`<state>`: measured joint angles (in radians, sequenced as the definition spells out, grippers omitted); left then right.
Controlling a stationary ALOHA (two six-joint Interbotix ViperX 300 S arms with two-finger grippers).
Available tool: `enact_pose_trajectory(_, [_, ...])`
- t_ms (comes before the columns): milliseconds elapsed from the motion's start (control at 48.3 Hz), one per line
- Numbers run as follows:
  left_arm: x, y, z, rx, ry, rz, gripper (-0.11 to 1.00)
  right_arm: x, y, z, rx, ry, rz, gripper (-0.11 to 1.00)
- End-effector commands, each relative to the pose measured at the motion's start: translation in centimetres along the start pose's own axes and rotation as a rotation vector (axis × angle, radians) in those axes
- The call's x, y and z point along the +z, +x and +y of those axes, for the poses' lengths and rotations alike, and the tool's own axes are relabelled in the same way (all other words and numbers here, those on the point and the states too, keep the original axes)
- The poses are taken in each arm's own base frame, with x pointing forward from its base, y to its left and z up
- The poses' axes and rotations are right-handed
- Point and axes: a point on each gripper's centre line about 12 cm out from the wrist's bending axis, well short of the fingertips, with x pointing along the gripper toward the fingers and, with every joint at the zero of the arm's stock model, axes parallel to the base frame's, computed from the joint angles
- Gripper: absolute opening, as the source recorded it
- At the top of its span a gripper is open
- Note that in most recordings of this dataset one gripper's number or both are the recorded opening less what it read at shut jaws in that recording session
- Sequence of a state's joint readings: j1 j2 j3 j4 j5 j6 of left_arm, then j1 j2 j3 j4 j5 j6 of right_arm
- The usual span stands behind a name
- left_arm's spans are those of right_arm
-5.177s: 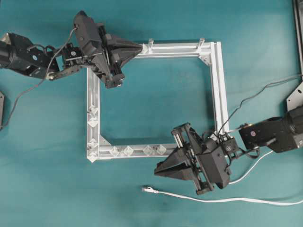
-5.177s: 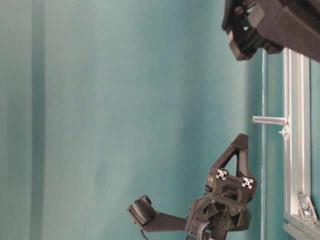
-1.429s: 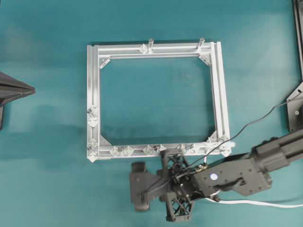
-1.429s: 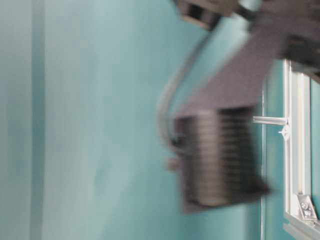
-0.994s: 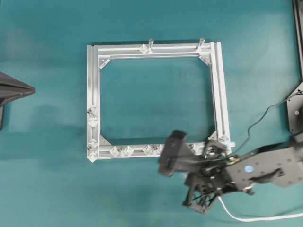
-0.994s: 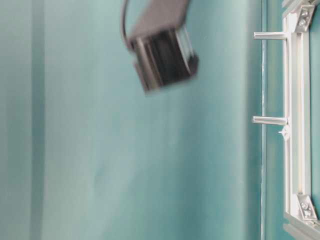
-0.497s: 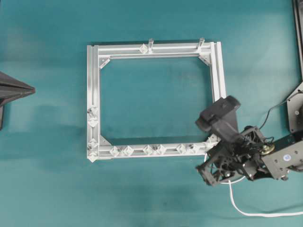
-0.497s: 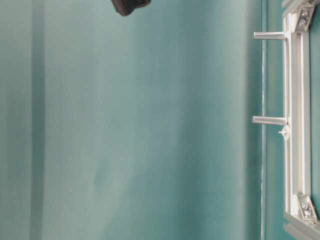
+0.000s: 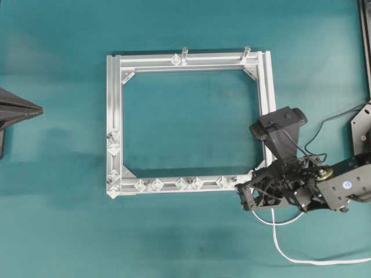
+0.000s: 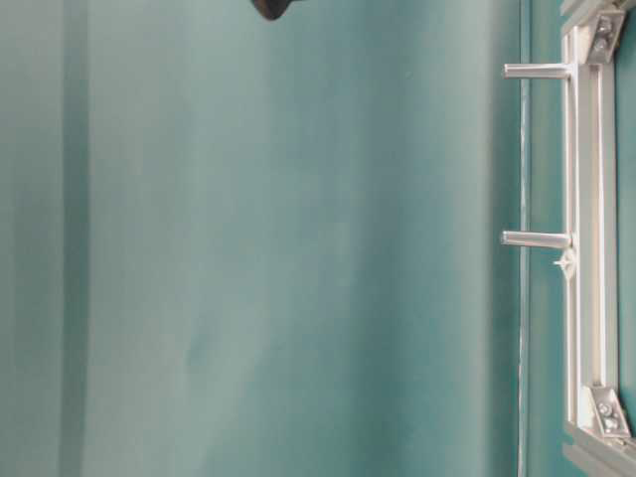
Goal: Move the cable alternately left and right between 8 closely spaced pins so it hooks onto each one.
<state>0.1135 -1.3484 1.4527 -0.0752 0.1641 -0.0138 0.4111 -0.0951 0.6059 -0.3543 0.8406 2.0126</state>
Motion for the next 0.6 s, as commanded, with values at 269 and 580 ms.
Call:
enact_pose_trajectory(269, [0.67,0.01,-0.10,-0.003,-0.007,-0.010,0.00,0.01,0.09,0.46,0.023,0.012,0.006,0.13])
enact_pose_trajectory(580, [0.72,0.00,-0.08,-0.002,-0.006,-0.011,0.00,-0.03,0.26,0.38,0.020,0.010,0.006,0.13])
